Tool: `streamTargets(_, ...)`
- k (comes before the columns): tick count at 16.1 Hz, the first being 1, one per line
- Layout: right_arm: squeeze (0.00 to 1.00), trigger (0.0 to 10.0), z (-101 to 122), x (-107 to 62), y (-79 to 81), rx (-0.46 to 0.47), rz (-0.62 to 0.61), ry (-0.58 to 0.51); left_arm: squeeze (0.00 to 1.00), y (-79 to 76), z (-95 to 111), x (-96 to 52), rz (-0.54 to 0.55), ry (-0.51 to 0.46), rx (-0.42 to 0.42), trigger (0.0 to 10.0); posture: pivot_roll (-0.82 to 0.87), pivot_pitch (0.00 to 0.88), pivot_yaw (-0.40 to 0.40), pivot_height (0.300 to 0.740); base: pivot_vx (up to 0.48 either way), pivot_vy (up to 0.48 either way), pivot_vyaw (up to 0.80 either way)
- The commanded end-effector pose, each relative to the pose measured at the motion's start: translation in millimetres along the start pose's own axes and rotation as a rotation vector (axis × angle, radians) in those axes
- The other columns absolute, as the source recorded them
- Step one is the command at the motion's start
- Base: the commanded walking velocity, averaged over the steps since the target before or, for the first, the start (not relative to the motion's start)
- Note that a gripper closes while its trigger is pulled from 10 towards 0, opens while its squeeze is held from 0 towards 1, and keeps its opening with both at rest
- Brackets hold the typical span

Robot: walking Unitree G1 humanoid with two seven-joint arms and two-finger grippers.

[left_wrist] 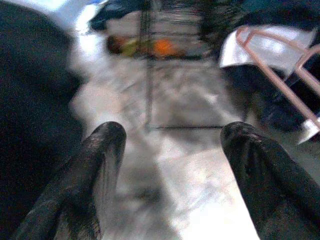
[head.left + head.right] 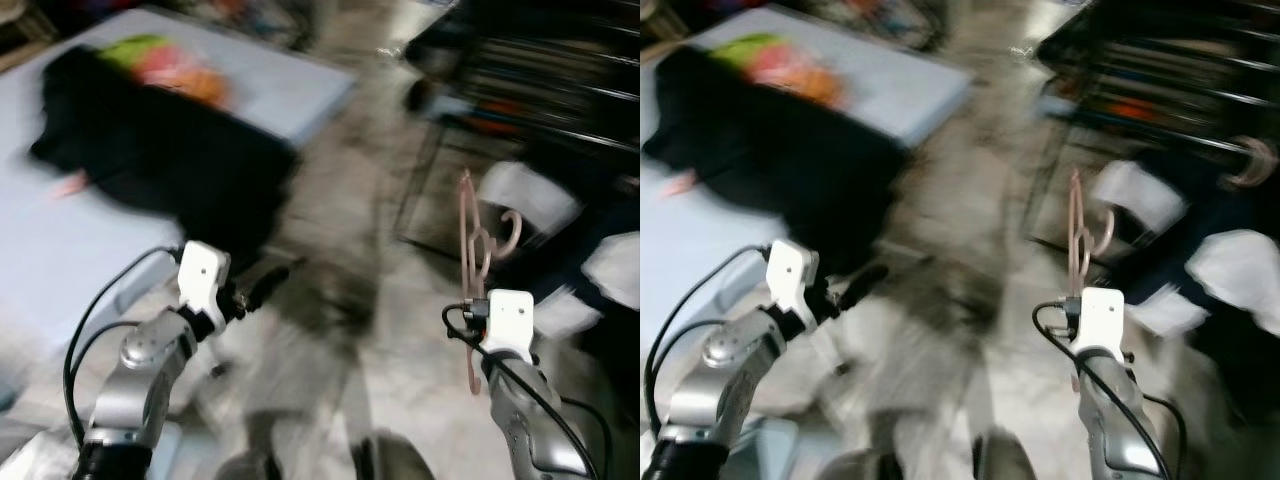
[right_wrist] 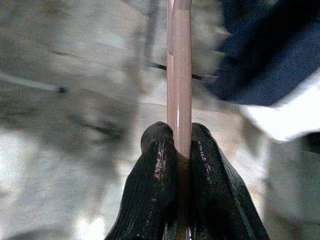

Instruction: Hang hanger

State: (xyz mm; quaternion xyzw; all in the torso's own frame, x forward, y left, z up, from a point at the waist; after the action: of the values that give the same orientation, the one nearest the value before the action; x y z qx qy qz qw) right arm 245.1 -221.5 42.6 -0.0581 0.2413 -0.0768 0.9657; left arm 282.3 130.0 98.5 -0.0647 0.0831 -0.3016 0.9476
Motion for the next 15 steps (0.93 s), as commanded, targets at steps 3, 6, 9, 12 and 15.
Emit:
streamTargets(3, 0.00, 10.0, 3, -0.8, -0.7, -0.013, -0.011, 0.007, 0.00, -3.2, -7, -3.0, -0.016, 0.034, 0.020, 10.0, -0.08, 0.102, 0.011, 0.740, 0.264, 0.384, -0.63)
streamTargets(6, 0.00, 10.0, 2, -1.0, -0.9, -0.009, -0.021, 0.023, 0.00, -4.0, -7, -3.4, -0.019, 0.034, 0.026, 10.0, -0.08, 0.102, 0.012, 0.740, 0.000, 0.000, -0.65)
streamTargets(9, 0.00, 10.0, 0, -0.2, 1.7, 0.001, -0.006, 0.055, 0.00, -5.9, -6, -2.9, -0.040, 0.033, 0.030, 10.0, -0.08, 0.102, 0.013, 0.740, 0.000, 0.000, 0.00)
streamTargets(12, 0.00, 10.0, 2, 3.6, 14.0, -0.020, 0.078, 0.077, 0.00, -7.0, -4, -3.4, -0.055, 0.017, 0.026, 10.0, -0.08, 0.102, 0.013, 0.740, 0.304, 0.087, 0.00)
streamTargets(15, 0.00, 10.0, 6, 7.4, 22.5, -0.044, 0.117, 0.078, 0.00, -8.0, -3, -3.0, -0.061, 0.014, 0.024, 10.0, -0.08, 0.103, 0.013, 0.740, 0.402, 0.261, 0.00)
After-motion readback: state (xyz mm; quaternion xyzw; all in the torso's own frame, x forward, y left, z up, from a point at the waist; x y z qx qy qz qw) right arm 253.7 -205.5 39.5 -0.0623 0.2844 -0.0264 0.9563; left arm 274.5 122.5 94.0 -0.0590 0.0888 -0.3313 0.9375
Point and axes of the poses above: a point about 5 cm out from each wrist's last joint towards the gripper, its own x axis pointing out of the wrist towards the gripper, its own z axis along the axis of the wrist's last joint, y = z × x, the point moved 2 cm from there along x, pointing out of the wrist towards the gripper, and after that the axes turned 4 degrees about -x, right-handed, at the moved point
